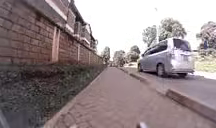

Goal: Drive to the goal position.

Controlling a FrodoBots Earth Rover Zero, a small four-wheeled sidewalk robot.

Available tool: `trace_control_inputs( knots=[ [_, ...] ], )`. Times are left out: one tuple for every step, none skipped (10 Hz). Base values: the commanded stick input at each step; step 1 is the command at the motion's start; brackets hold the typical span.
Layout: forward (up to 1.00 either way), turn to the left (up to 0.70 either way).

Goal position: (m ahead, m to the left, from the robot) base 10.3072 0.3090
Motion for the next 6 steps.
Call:
trace_control_inputs(
  knots=[
    [1.00, 0.00],
    [1.00, 0.00],
    [1.00, 0.00],
    [1.00, 0.00],
    [1.00, 0.00],
    [1.00, 0.00]
  ],
)
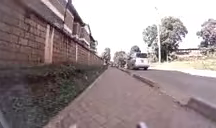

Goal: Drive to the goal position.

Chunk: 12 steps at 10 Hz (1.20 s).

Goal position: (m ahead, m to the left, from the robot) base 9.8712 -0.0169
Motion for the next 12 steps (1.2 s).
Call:
trace_control_inputs(
  knots=[
    [1.00, 0.00],
    [1.00, 0.00],
    [1.00, 0.00],
    [1.00, 0.00],
    [1.00, 0.00],
    [1.00, 0.00],
    [1.00, 0.00],
    [1.00, 0.00],
    [1.00, 0.00],
    [1.00, -0.01],
    [1.00, -0.35],
    [1.00, -0.14]
  ],
)
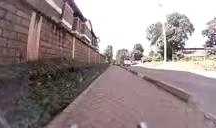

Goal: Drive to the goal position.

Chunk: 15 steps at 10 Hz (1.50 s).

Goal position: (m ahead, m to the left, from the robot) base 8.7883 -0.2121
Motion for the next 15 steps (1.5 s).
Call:
trace_control_inputs(
  knots=[
    [1.00, 0.00],
    [1.00, 0.00],
    [1.00, 0.00],
    [1.00, 0.00],
    [1.00, 0.00],
    [1.00, 0.00],
    [1.00, -0.17],
    [1.00, -0.35],
    [1.00, -0.07],
    [1.00, 0.00],
    [1.00, 0.00],
    [1.00, 0.00],
    [1.00, 0.00],
    [1.00, 0.00],
    [1.00, 0.00]
  ],
)
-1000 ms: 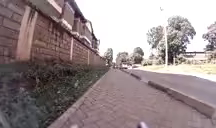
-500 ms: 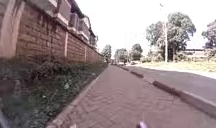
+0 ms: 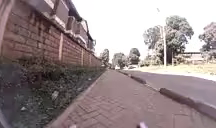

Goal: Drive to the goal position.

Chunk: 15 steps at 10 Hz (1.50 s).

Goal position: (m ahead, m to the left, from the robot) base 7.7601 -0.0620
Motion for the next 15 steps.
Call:
trace_control_inputs(
  knots=[
    [1.00, 0.00],
    [1.00, 0.00],
    [1.00, -0.17],
    [1.00, -0.35],
    [1.00, -0.11],
    [1.00, 0.00],
    [1.00, -0.02],
    [1.00, -0.20],
    [1.00, -0.36],
    [1.00, -0.31],
    [1.00, 0.00],
    [1.00, 0.00],
    [1.00, 0.00],
    [1.00, 0.00],
    [1.00, 0.00]
  ],
)
